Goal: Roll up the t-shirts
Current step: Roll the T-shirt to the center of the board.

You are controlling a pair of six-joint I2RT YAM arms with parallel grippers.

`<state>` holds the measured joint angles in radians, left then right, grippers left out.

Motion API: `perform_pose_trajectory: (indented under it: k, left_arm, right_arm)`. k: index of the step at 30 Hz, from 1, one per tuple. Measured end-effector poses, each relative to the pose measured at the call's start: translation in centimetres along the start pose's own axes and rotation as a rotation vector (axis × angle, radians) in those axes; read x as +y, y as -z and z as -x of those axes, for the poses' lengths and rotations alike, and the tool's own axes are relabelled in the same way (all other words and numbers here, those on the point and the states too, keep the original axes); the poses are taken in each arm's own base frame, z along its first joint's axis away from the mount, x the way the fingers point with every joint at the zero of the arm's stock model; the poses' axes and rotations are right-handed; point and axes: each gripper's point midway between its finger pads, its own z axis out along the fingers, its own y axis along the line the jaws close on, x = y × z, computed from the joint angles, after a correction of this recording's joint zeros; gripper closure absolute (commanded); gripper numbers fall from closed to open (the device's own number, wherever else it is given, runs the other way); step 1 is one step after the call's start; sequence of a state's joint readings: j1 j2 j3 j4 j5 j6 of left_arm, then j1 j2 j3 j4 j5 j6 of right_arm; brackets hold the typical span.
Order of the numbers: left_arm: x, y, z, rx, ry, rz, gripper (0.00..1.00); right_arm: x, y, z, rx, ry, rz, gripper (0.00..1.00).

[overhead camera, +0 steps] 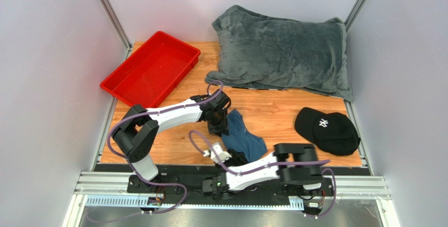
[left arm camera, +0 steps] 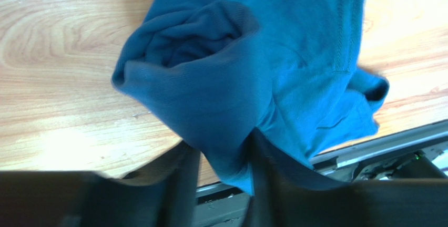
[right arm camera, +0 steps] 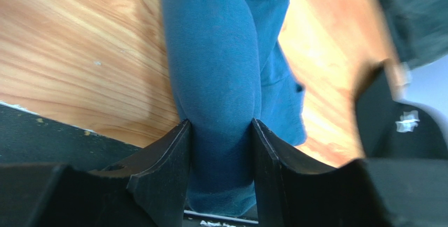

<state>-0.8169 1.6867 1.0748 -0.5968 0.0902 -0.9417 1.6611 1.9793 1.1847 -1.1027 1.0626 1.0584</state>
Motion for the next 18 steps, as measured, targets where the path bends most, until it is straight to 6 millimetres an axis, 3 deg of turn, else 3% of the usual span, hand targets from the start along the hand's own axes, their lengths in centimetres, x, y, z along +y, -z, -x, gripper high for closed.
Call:
perform_pose_trajectory:
  k: [3, 9, 14, 18]
  left_arm:
    - [-0.2, 0.2, 0.2, -0.007, -0.008, -0.016, 0.38]
    - [-0.9, 1.9, 2.0, -0.046, -0.001, -0.090, 0.35]
    - [-2.0, 4.3, 4.1, -0.117, -0.015, -0.202, 0.34]
    - [-2.3, 4.5, 3.6, -0.118, -0.036, -0.262, 0.33]
  right_arm:
    - [-1.2, -0.3, -0.8, 0.037, -0.131, 0.095, 0.56]
    - [-2.7, -1.7, -1.7, 0.123, -0.481, 0.324, 0.59]
    - [-2.9, -3.2, -1.5, 0.171, -0.747, 0.481, 0.59]
    - [-2.6, -4.0, -0.8, 0.185, -0.879, 0.575, 0.59]
